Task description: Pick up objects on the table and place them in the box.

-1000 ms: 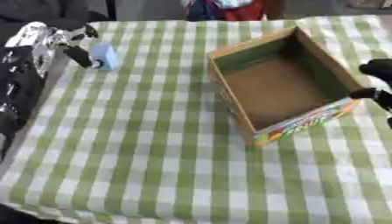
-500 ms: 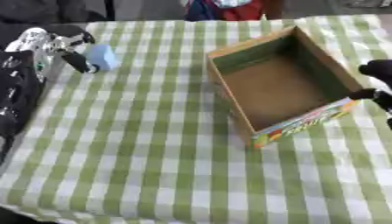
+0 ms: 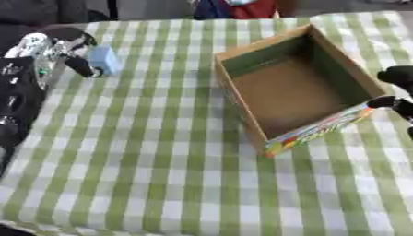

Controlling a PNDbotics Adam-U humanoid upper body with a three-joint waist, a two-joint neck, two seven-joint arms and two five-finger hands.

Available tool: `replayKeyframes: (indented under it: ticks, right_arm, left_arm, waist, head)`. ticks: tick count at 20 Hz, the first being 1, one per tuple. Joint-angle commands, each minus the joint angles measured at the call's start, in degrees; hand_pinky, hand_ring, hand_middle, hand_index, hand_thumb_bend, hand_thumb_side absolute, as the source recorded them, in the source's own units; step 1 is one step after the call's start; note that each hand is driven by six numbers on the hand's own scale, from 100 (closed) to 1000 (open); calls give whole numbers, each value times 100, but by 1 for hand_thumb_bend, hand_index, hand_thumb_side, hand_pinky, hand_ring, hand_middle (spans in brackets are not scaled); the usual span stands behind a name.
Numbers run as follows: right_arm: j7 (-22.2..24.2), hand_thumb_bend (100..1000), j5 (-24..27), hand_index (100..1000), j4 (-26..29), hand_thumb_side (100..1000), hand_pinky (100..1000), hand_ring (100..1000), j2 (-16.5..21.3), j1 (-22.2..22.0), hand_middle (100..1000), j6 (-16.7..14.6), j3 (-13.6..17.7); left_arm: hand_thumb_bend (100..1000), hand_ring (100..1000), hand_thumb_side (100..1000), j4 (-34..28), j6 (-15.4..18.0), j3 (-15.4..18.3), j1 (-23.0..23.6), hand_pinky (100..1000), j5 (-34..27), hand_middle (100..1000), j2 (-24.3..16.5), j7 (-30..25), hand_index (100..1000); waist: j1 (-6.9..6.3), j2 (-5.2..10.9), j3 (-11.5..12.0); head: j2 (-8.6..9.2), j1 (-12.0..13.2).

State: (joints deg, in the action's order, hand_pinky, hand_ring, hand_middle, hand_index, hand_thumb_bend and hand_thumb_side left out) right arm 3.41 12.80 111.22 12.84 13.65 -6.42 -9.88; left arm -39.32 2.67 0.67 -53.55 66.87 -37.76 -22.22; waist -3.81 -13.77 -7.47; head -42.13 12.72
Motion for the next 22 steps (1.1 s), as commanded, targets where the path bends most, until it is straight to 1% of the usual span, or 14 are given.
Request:
replayKeyframes:
  ticks: [1,9,13,15,16,17,18,19,20,22]
  right_arm:
    - [-1,100,-35,710,66,556,598,824,0,83,722,-13,42]
    - [-5,100,-49,709,58,557,597,824,-10,105,721,-11,41]
    - [-3,100,-49,709,57,556,597,821,-11,115,720,-10,39]
    - [-2,100,-48,709,56,556,597,821,-11,117,720,-9,38]
    - [-1,100,-49,708,56,556,597,821,-10,119,720,-8,38]
    - [-1,100,-48,709,55,556,597,821,-9,120,720,-8,38]
    - [-1,100,-48,708,55,556,597,820,-7,121,720,-8,39]
    - [-3,100,-47,709,53,555,597,820,-6,120,720,-8,41]
    - [-4,100,-47,708,51,555,597,820,-3,117,720,-7,41]
    - [-3,100,-45,708,46,554,597,820,4,112,720,-6,42]
  left_arm:
    - [364,841,348,-97,-16,77,-132,826,-5,836,-217,81,914]
    - [358,839,351,-86,-22,77,-156,825,-45,833,-220,61,912]
    - [349,823,347,-63,-27,72,-146,821,-54,811,-205,11,892]
    - [334,799,342,-54,-29,72,-143,811,-64,780,-196,-24,862]
    - [311,759,336,-50,-33,72,-143,790,-71,734,-194,-45,821]
    - [305,747,334,-49,-41,72,-143,785,-73,717,-196,-65,808]
    - [279,689,330,-54,-49,76,-143,760,-81,642,-198,-78,754]
    - [274,674,329,-64,-58,79,-142,754,-98,625,-200,-87,742]
    - [260,630,325,-81,-64,83,-141,736,-123,579,-204,-86,704]
    - [249,609,322,-136,-65,85,-138,726,-183,554,-217,-56,682]
  waist:
    - [0,66,-10]
    - [-14,19,-72]
    - [-19,6,-97]
    - [-21,6,-106]
    - [-22,9,-110]
    - [-24,13,-112]
    - [-25,20,-112]
    - [-26,29,-112]
    - [-27,42,-111]
    - [-26,69,-106]
  head:
    - [77,-13]
    - [106,-15]
    - [132,-18]
    - [132,-17]
    - [127,-18]
    - [123,-18]
    - [120,-20]
    - [115,-23]
    - [113,-25]
    - [107,-32]
